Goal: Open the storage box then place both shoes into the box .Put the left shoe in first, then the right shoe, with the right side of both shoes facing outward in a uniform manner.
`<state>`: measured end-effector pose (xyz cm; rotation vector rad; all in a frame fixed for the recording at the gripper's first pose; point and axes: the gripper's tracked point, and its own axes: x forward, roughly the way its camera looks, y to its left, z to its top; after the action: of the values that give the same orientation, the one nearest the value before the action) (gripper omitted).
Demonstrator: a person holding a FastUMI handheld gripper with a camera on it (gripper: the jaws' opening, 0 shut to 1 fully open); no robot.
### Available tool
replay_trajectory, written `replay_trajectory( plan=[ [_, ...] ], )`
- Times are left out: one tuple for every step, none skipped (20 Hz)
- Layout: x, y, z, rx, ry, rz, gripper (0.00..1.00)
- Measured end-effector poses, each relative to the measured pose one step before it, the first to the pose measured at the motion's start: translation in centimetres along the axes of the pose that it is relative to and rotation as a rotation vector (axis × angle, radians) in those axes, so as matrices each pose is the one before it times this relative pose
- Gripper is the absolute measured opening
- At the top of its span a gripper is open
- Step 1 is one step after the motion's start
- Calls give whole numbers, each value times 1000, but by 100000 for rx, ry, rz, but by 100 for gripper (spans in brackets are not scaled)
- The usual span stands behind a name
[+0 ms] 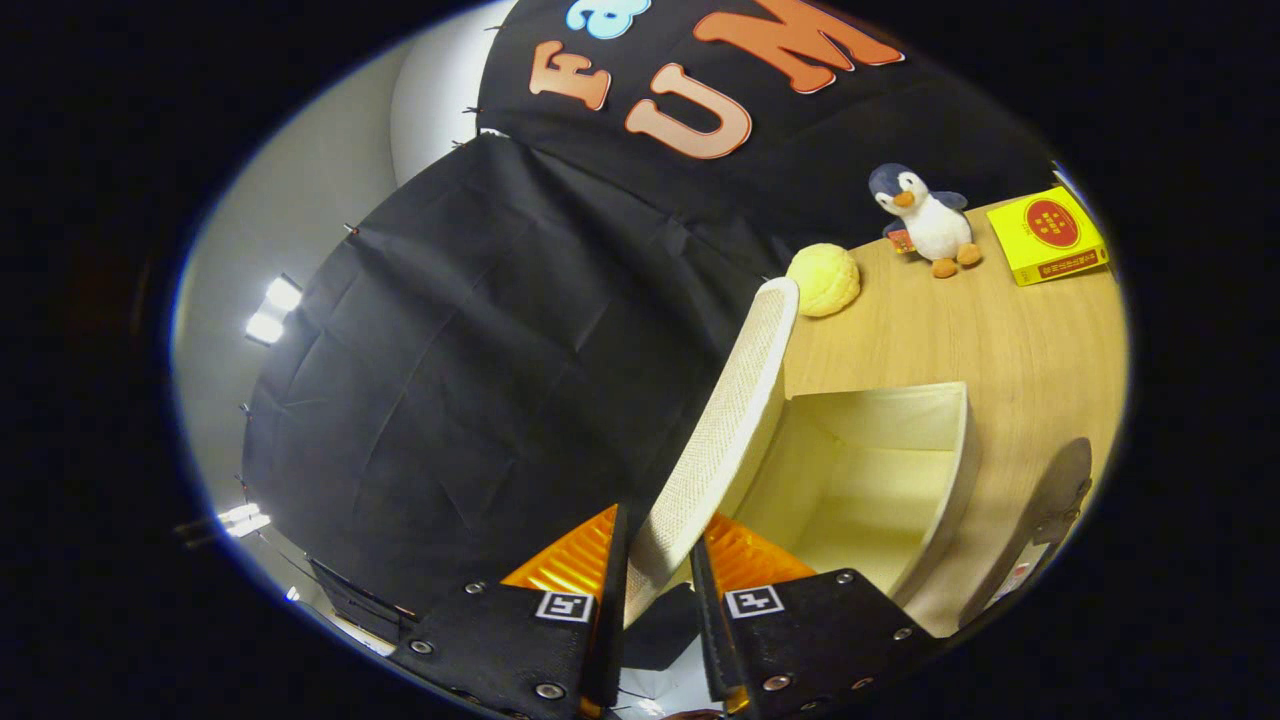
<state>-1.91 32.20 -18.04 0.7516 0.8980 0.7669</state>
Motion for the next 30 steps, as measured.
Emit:
replay_trajectory(
  plan=[
    [931,758,134,161,134,47,32],
    [684,729,281,388,7,-251,26],
    [696,866,110,167,-7,-58,22],
    [1020,718,267,181,373,-55,20],
    [877,828,71,-12,313,-265,19],
    [1053,804,119,-580,667,-265,19],
    [1070,714,-159,-1034,1095,-652,19],
    [1095,544,-132,-1782,1625,-1110,19],
    [1052,489,-576,-1740,2460,-1876,19],
    [1058,540,-676,-729,2880,-837,20],
    [1081,325,-208,-329,1674,-121,20],
    [1093,46,-29,-821,797,-1214,20],
    [874,326,-149,-803,774,-1228,20],
    [1027,566,-256,-762,642,-1341,20],
    [1038,339,-189,-896,940,-1413,20],
    [1046,189,-293,-901,1271,-1579,20],
    [1387,258,-217,-891,1459,-1192,20],
    [1214,186,-365,-913,1486,-1274,20],
    [1146,25,-300,-16,1576,-1406,20],
    [1089,-131,-339,492,1610,-1389,21],
    [939,275,-369,468,1770,-1251,21],
    [1102,54,-418,472,1858,-1425,20],
    [1068,-183,-532,609,1816,-1304,20],
    [1074,-353,-242,758,1359,-1224,19],
    [920,-196,-258,539,791,-1262,19],
    [669,-191,-51,346,400,-995,19],
    [169,172,-91,624,424,-897,19],
    [240,-71,19,690,485,-222,18],
    [29,-154,-160,221,433,-308,18],
    [-142,-144,-46,-543,360,-171,20]
  ],
)
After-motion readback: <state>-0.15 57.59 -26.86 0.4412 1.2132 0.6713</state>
